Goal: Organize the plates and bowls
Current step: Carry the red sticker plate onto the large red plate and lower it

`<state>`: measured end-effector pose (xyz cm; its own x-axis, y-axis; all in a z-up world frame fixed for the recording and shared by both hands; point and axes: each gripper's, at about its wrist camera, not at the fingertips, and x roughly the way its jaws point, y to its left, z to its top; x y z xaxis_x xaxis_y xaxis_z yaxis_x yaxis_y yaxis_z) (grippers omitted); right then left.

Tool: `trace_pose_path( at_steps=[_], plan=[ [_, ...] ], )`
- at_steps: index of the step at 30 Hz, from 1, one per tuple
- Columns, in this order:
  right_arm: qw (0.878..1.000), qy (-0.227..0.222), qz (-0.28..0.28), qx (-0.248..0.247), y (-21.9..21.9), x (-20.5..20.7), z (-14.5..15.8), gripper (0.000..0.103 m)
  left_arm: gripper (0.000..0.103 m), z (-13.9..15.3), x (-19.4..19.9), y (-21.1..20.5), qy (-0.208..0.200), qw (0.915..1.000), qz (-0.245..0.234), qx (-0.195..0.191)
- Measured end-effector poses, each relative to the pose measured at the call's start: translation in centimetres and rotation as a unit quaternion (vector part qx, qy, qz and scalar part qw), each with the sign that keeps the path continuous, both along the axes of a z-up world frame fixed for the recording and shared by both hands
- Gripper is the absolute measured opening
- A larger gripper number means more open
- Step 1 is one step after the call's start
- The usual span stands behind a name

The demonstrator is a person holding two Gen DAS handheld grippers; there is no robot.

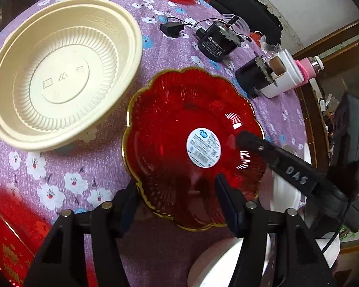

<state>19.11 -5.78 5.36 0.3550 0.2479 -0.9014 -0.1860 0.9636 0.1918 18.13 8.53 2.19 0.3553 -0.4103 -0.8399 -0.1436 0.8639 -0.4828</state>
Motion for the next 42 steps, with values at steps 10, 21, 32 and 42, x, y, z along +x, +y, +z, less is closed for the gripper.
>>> trace_pose_path(
  at_steps=[10, 21, 32, 42],
  plan=[
    [0.999, -0.051, -0.010, 0.003, -1.1, -4.5, 4.6, 0.011, 0.057, 4.1, -4.0, -0.7, -0.053, 0.9986, -0.004, 0.008],
    [0.995, -0.099, 0.020, 0.010, 3.8, -10.6, 8.5, 0.011, 0.057, 7.6, -11.3, 3.8, -0.103, 0.9940, 0.032, 0.018],
    [0.990, -0.097, 0.091, 0.039, 14.0, -15.4, 7.9, 0.013, 0.057, 8.3, -19.9, 13.2, -0.127, 0.9842, 0.114, 0.048],
    [0.990, -0.048, 0.123, 0.043, 20.0, -17.9, 2.2, 0.015, 0.057, 4.1, -22.1, 17.7, -0.086, 0.9820, 0.155, 0.066]
  ],
)
